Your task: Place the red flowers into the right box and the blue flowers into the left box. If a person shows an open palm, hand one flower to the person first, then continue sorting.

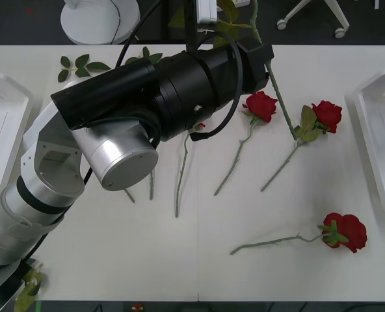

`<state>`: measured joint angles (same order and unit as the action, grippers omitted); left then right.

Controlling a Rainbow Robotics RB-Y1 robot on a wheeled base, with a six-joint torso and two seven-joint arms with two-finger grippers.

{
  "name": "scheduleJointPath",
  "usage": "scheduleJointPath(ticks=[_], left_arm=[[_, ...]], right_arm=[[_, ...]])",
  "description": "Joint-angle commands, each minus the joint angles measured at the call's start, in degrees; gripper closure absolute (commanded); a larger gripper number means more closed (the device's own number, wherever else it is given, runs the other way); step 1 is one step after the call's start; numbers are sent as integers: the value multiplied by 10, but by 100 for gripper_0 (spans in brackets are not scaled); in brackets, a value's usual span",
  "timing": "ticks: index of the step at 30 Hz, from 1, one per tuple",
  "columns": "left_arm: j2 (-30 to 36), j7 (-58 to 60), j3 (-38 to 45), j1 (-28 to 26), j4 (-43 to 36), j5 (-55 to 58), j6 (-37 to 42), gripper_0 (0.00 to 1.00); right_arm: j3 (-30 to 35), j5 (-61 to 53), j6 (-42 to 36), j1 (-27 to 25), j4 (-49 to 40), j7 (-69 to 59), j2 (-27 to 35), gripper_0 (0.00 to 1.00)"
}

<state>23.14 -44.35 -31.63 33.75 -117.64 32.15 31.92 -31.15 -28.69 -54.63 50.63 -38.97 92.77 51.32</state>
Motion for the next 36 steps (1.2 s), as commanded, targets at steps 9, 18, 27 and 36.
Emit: scheduleJointPath(ticks=[9, 18, 27, 36], left_arm=[[-14, -16, -11, 30, -3, -7, -10, 100], [-14, -16, -11, 30, -3, -7, -10, 100], [-14, -16, -11, 30, -3, -7, -10, 100], [-14, -16, -11, 30, -3, -7, -10, 100]], right_arm=[[-5, -112, -25, 24, -44, 153, 73, 0], [14, -307, -152, 24, -188, 261, 163, 0], [41, -523, -304, 24, -311, 310, 175, 0], [40, -765, -338, 3, -355, 296, 137, 0]])
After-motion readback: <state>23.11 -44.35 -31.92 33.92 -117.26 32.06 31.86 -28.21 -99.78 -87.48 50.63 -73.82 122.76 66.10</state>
